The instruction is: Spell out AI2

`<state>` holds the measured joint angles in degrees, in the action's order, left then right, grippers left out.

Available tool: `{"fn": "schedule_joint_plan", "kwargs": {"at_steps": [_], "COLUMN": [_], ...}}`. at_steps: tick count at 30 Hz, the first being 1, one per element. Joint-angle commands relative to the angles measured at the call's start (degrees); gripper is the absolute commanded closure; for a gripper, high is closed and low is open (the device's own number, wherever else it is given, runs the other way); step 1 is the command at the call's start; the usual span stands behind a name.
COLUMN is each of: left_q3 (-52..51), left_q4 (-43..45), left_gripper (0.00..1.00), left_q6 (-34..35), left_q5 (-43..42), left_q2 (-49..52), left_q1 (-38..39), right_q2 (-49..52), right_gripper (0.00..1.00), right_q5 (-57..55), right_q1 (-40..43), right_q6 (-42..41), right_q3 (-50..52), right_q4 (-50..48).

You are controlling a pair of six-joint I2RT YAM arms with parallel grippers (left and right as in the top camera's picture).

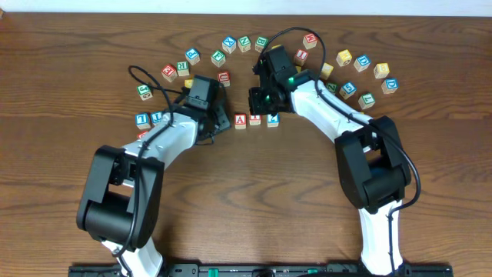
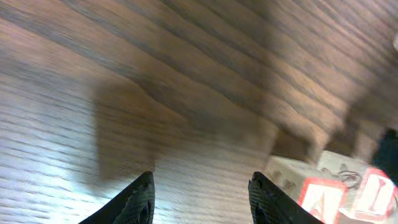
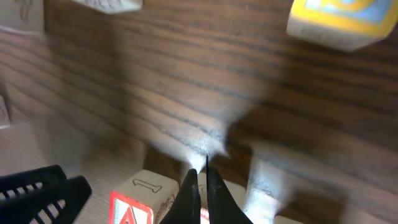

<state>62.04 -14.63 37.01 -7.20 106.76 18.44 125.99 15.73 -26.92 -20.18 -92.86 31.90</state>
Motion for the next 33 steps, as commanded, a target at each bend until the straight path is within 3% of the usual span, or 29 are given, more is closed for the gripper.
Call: {"fn": "schedule_joint_plan", "kwargs": {"at_steps": [1, 18, 21, 24, 30, 33], "left_q3": [0.00, 0.00, 0.00, 0.00, 0.00, 0.00], "left_q4": [0.02, 0.20, 0.24, 0.24, -0.09, -0.31], "left_gripper": [0.51, 0.53, 0.53, 0.53, 0.53, 0.53], "left_q6": [-1.40, -2.95, -3.80, -3.80, -4.00, -3.98], "left_q5": [0.33, 0.35, 0.37, 0.39, 1.11, 2.51], "left_q2": [0.68, 0.68, 0.68, 0.68, 0.68, 0.68], "left_q1": [0.31, 0.31, 0.31, 0.31, 0.31, 0.31], "right_q2": [0.68, 0.68, 0.39, -0.92, -6.51, -7.45], "right_gripper": [0.99, 0.98, 0.86, 0.82, 0.87, 0.99], "right_q5": [-0.42, -1.99, -2.05, -1.88, -2.05, -3.28], "right_q1": [-0.46, -1.64, -0.90, 0.31, 3.10, 3.96], "right_q6": [1.01, 0.96, 0.96, 0.96, -1.27, -3.50], "right_q3": [0.79, 0.79, 0.07, -1.90, -3.19, -3.19], "right_q4": [0.52, 0.24, -1.29, -0.98, 3.82, 9.03]}}
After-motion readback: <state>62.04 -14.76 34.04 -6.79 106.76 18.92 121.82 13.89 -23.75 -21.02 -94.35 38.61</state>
